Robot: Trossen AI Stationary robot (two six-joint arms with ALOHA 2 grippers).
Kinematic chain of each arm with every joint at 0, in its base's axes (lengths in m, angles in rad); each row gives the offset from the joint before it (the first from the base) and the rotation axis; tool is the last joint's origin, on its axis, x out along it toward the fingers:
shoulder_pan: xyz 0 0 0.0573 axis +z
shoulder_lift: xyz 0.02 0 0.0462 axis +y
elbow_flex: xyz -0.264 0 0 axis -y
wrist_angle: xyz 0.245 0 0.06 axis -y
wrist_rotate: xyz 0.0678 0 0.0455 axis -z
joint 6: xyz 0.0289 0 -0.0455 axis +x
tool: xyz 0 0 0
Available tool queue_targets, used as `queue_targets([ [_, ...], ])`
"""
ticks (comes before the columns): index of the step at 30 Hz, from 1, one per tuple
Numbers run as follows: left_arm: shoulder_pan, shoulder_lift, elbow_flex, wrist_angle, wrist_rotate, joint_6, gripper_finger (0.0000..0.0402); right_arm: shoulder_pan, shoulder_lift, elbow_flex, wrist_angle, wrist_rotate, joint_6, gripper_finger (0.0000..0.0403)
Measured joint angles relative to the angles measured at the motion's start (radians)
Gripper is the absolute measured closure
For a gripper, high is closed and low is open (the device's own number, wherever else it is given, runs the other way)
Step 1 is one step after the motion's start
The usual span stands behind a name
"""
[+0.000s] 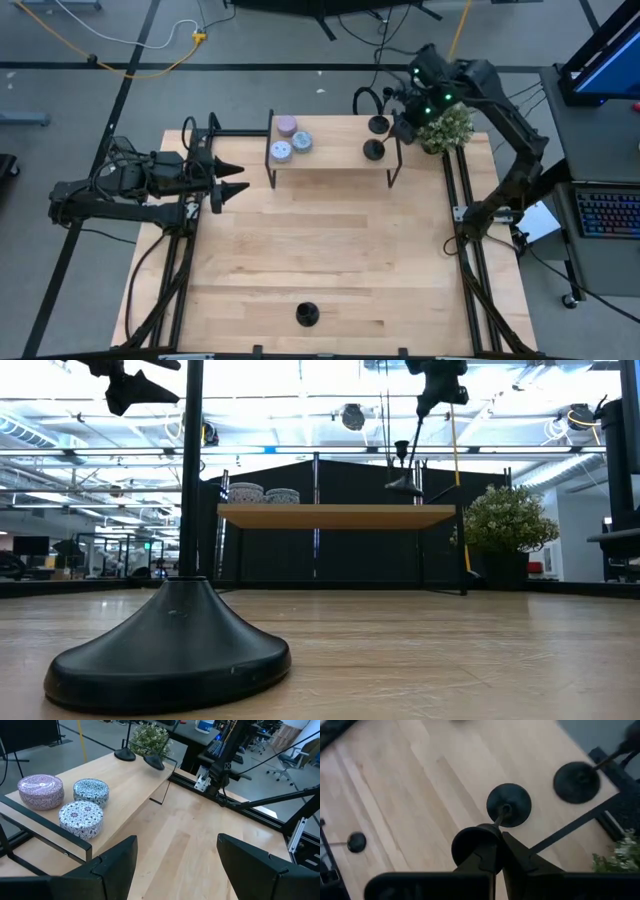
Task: Pick & Place candle stick holders
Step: Put the top candle holder on the shelf
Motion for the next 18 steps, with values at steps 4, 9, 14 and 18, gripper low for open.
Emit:
queue_targets([
  [4,0.0,0.0,0.0,0.0,0.0,0.018,0.0121,-0.033,-0.002,0.028,-0.001,0.022,0.025,0.0401],
  [9,0.0,0.0,0.0,0.0,0.0,0.02,0.0121,-0.078,0.0,0.028,-0.027,0.03,0.026,0.0401],
  [14,0.0,0.0,0.0,0.0,0.0,0.02,0.0121,-0.083,0.03,0.029,-0.024,0.027,0.019,0.0401],
  [18,0.0,0.0,0.0,0.0,0.0,0.02,0.0121,-0.082,0.055,0.029,-0.034,0.023,0.015,0.0401],
])
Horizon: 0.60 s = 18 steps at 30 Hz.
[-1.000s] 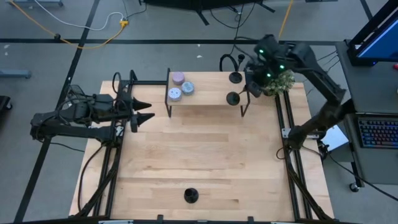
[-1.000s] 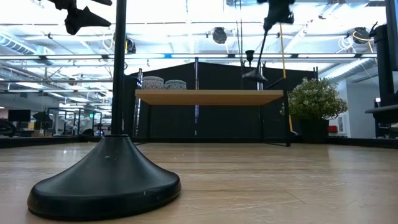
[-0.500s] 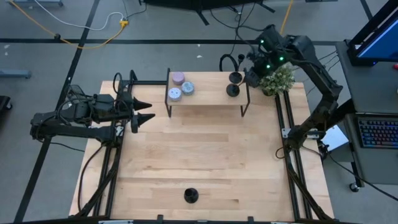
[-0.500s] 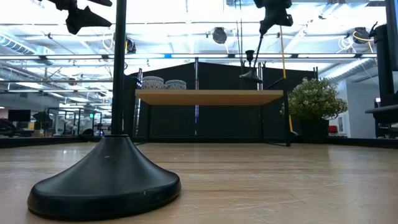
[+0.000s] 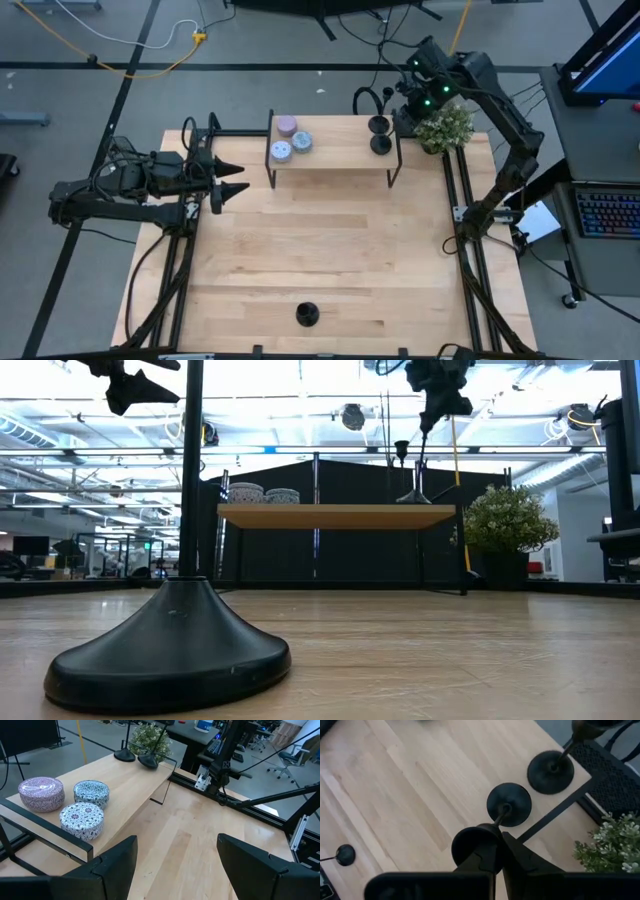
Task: Pick & Place candle stick holders
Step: Put the top candle holder on the shelf
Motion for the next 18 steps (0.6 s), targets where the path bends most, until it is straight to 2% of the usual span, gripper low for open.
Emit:
queue_targets([
  [18,0.0,0.0,0.0,0.0,-0.002,0.02,0.0121,0.0,0.02,0.0,-0.011,-0.001,0.003,0.0402],
])
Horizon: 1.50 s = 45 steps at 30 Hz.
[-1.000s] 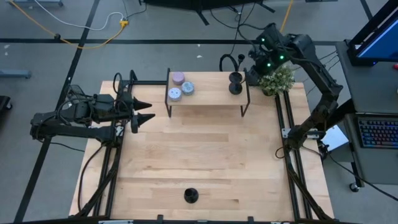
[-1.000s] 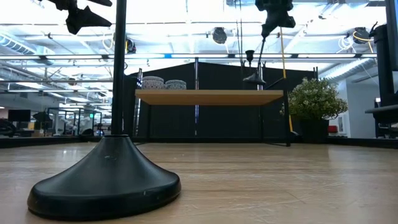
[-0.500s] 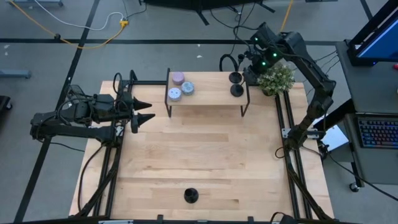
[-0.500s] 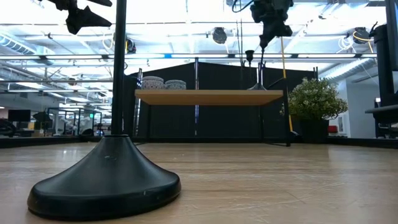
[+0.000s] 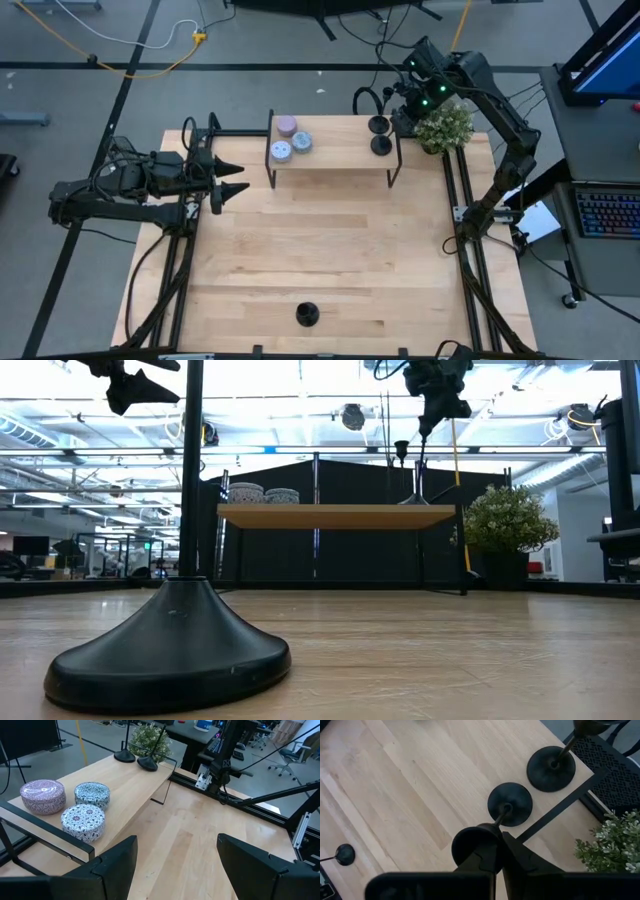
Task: Pick & Place candle stick holders
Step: Put the top candle holder on the shelf
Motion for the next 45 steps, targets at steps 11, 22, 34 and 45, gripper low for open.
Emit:
queue_targets([
  [11,0.0,0.0,0.0,0.0,-0.002,0.002,0.0121,-0.006,0.001,0.0,-0.006,-0.052,0.005,0.0401],
  [22,0.0,0.0,0.0,0.0,-0.002,-0.003,0.0121,-0.011,0.001,0.0,-0.004,-0.052,0.003,0.0397],
  [34,0.0,0.0,0.0,0.0,-0.001,0.0,0.0121,-0.011,0.001,-0.001,0.0,-0.05,0.0,0.0367],
  [45,0.0,0.0,0.0,0.0,-0.001,0.001,0.0121,-0.011,0.001,-0.001,0.045,-0.047,-0.004,0.0306],
])
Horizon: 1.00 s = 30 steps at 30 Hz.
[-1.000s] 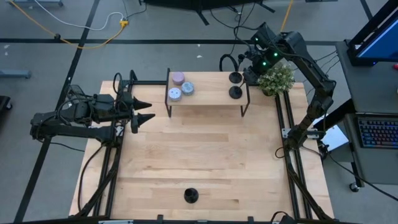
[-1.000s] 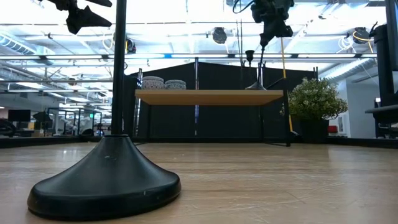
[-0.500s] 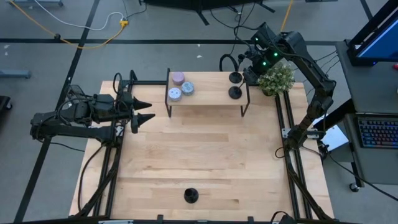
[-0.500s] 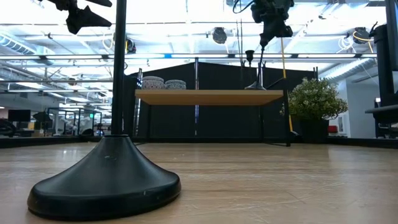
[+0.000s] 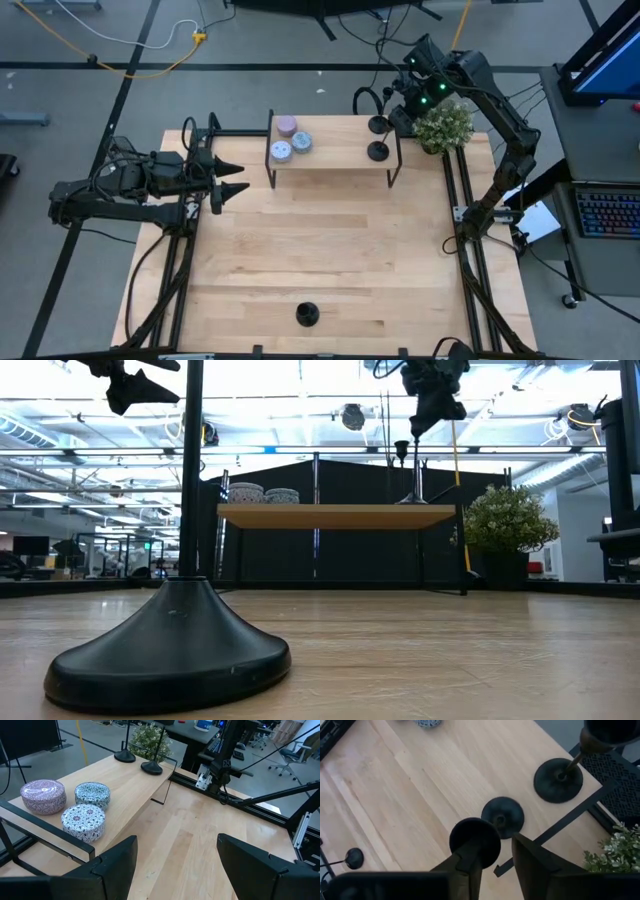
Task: Pick & Place candle stick holders
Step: Put the top candle holder on the shelf, then put the candle holder on the shelf
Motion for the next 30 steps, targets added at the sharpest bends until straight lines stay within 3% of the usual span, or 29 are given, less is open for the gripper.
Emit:
queue_targets([
  [10,0.0,0.0,0.0,0.0,0.001,-0.019,0.0121,0.0,-0.02,0.0,0.039,0.001,-0.011,0.0296],
  [22,0.0,0.0,0.0,0.064,0.003,-0.168,0.0121,0.003,-0.178,0.0,0.151,-0.001,-0.029,0.0304],
  [30,-0.03,0.044,0.0,0.138,0.061,-0.229,0.0121,0.074,-0.341,-0.158,0.246,-0.003,-0.045,0.0365],
])
